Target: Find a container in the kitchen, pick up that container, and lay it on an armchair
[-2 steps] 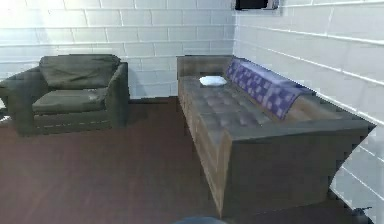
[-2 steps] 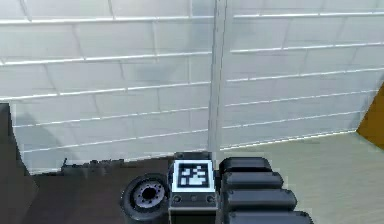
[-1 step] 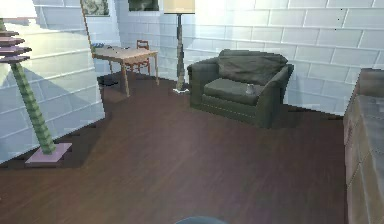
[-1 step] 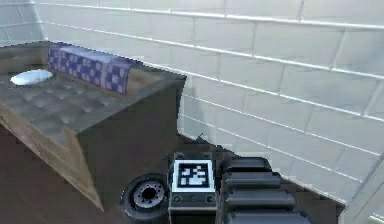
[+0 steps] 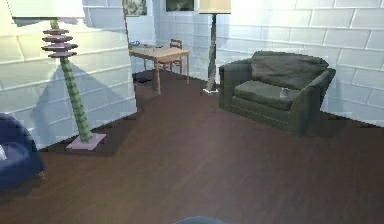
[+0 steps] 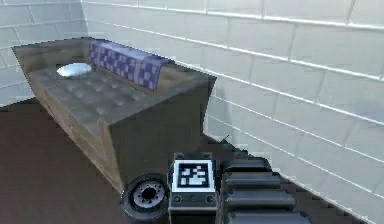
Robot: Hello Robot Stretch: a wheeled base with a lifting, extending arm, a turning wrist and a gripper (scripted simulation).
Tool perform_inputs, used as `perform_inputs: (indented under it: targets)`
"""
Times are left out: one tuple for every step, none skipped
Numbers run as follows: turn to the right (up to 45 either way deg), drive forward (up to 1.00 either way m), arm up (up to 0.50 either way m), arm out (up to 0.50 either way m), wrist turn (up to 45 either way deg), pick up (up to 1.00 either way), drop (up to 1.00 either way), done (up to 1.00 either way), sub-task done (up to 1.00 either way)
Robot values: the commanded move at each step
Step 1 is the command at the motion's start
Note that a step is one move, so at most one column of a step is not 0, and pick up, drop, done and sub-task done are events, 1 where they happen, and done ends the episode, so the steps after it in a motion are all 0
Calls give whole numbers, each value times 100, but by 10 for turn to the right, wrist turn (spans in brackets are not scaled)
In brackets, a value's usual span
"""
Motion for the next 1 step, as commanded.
perform_inputs:
  targets:
    - [0,40,0,0,0,0,0,0,0]
